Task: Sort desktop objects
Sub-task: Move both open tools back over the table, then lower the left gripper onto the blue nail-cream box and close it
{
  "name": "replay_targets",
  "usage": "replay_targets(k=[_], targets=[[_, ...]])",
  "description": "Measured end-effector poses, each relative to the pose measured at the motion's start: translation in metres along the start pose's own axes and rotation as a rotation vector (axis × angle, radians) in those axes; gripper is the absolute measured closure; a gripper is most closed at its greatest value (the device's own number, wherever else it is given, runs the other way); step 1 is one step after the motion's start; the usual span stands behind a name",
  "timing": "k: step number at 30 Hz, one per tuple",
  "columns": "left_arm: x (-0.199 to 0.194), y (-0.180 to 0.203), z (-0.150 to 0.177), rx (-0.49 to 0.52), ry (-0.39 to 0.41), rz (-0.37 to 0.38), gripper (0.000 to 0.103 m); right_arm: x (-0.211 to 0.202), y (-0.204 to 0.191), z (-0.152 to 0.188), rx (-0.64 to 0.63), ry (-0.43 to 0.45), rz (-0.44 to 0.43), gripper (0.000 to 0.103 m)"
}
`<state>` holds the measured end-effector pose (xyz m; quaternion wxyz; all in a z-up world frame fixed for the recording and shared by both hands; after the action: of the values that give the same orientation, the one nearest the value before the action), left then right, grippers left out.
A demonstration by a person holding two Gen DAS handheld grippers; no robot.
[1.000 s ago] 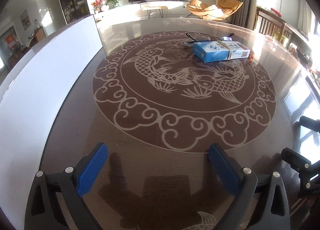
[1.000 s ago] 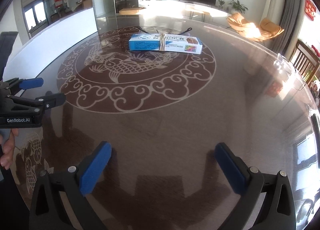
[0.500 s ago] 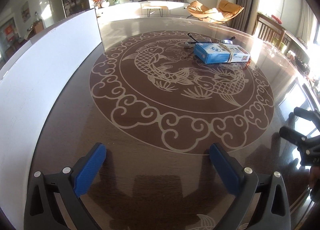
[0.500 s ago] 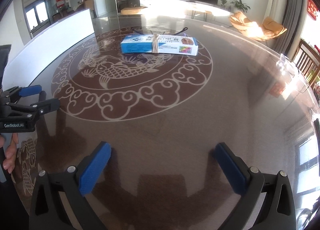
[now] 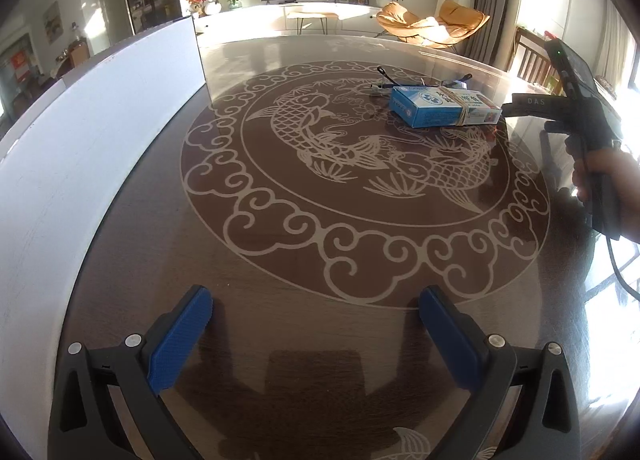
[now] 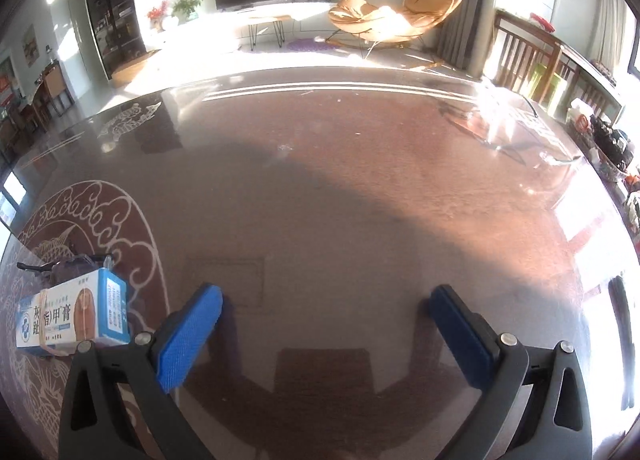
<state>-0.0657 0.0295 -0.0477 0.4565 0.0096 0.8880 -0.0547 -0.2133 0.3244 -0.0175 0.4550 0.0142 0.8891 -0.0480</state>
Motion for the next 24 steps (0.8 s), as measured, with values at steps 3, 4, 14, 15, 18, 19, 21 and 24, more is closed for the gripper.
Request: replay_targets(k=[3,4,14,15,18,19,21,24], targets=[[0.000,0.000,0.000,0.000,0.000,0.000,0.000,-0.003,-0.065,0.011,-0.244,-0.019,-0.214,0.000],[0.000,-0.001,0.001,-0.001,0.000,0.000,0.000,-0.009,-0.088,0.023,-0.337,-0.028,-0.298,0.000],[0.000,-0.002,0.002,-0.003,0.000,0.000,0.000,-0.069,-0.116,0.120,-0.523,-0.049,-0.378,0.000],[-0.001,-0.002,0.003,-0.003,0.000,0.000,0.000,-0.074,-0.106,0.125,-0.491,-0.046,-0.355,0.000],[-0.001,-0.002,0.002,-0.007,-0.001,-0.004,0.000,-0.091,-0.084,0.144,-0.423,-0.040,-0.306,0.000],[-0.001,-0.002,0.002,-0.010,-0.002,-0.009,0.000,-0.096,-0.080,0.147,-0.412,-0.039,-0.298,0.000],[-0.001,-0.002,0.000,-0.040,-0.011,-0.028,0.000,-0.099,-0.072,0.153,-0.394,-0.037,-0.284,0.000],[0.004,0.007,-0.009,-0.118,-0.032,-0.082,0.000,-0.100,-0.071,0.154,-0.384,-0.035,-0.273,0.000]])
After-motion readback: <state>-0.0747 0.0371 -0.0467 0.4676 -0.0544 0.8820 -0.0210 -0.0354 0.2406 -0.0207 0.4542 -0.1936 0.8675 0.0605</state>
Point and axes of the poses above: each gripper's, at about its wrist camera, not at the fingertips, and x roughly the way its jaws point, y to its right, z to its underside, the point moved 3 cm from there along x, roughly the way its jaws point, and after that the axes turned 6 degrees about -z, right-handed, at the moved point
